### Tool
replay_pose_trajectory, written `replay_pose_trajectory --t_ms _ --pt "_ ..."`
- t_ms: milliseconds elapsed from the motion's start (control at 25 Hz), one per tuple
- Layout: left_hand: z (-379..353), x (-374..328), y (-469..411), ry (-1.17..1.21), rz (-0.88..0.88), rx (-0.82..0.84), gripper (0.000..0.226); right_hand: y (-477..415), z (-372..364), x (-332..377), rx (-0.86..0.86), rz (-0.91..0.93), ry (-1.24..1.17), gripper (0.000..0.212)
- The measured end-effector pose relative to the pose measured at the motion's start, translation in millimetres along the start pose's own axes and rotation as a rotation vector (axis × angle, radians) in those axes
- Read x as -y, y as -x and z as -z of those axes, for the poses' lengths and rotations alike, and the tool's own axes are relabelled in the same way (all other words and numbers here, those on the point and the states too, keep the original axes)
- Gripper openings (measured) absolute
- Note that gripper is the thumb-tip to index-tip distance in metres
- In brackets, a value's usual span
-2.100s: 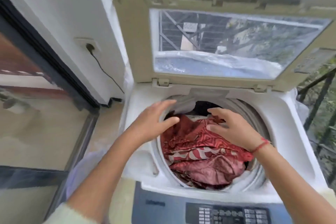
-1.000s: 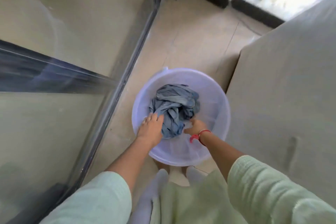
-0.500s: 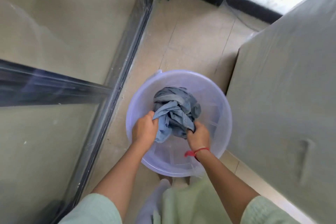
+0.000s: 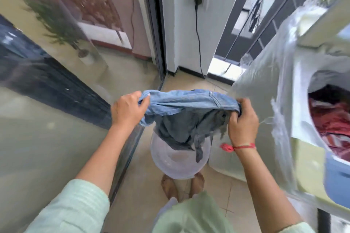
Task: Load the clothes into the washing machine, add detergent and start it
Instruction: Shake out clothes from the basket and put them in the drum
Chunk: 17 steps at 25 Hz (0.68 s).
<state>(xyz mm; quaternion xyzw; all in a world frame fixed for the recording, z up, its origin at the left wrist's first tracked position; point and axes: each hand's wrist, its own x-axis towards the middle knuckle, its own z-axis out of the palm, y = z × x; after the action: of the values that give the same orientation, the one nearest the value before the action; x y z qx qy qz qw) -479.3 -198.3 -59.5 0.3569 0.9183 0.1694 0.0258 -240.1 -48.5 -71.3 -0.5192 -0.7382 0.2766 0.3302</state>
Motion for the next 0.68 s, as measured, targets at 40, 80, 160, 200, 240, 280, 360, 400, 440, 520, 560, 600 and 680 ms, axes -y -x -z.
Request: replay_pose_trajectory --t_ms 40,80,160,200,240,280,360,400,440,520,560,600,680 --pt "22.6 -5.4 -0.8 0.013 0.006 -0.039 0.04 -8.5 16.1 18.1 -0.042 0.067 -0.007 0.023" --pt "40.9 -10.7 -1.6 0.028 0.01 -0.074 0.041 -15.8 29.3 32.8 -0.073 0.119 -0.012 0.025" --pt "71.7 -21.0 -5.0 0.041 0.008 -0.132 0.044 -26.9 51.5 56.8 -0.121 0.194 -0.05 0.032" --pt "83.3 -24.9 -7.2 0.031 0.004 -0.146 0.046 -30.2 61.0 66.6 -0.139 0.218 -0.081 0.035" --pt "95.8 -28.8 -10.1 0.014 0.008 -0.153 0.048 -33.8 71.4 77.1 -0.16 0.235 -0.113 0.038" --pt "106.7 -31.1 -13.3 -0.009 0.017 -0.155 0.05 -37.7 80.2 85.8 -0.177 0.246 -0.134 0.039" --pt "126.4 -34.5 -18.4 -0.032 0.028 -0.175 0.05 -44.7 96.4 102.9 -0.191 0.262 -0.141 0.033" --pt "134.8 -36.5 -19.2 -0.036 0.026 -0.194 0.049 -47.3 102.8 110.6 -0.193 0.272 -0.131 0.028" --pt "142.9 -39.7 -20.6 -0.034 0.01 -0.242 0.049 -50.4 110.5 119.0 -0.202 0.281 -0.127 0.024" --pt "154.4 -48.2 -26.1 0.105 -0.056 -0.374 0.05 -59.6 122.5 137.1 -0.214 0.26 -0.149 0.02" --pt "160.9 -57.2 -27.0 0.27 -0.098 -0.41 0.053 -65.7 129.0 148.5 -0.205 0.238 -0.168 0.02" --pt "165.2 -67.7 -28.3 0.459 -0.148 -0.381 0.061 -72.9 134.9 161.2 -0.171 0.22 -0.189 0.018" --pt "177.7 -98.1 -27.3 0.726 -0.26 -0.213 0.082 -88.7 149.5 190.9 -0.07 0.217 -0.231 0.02"
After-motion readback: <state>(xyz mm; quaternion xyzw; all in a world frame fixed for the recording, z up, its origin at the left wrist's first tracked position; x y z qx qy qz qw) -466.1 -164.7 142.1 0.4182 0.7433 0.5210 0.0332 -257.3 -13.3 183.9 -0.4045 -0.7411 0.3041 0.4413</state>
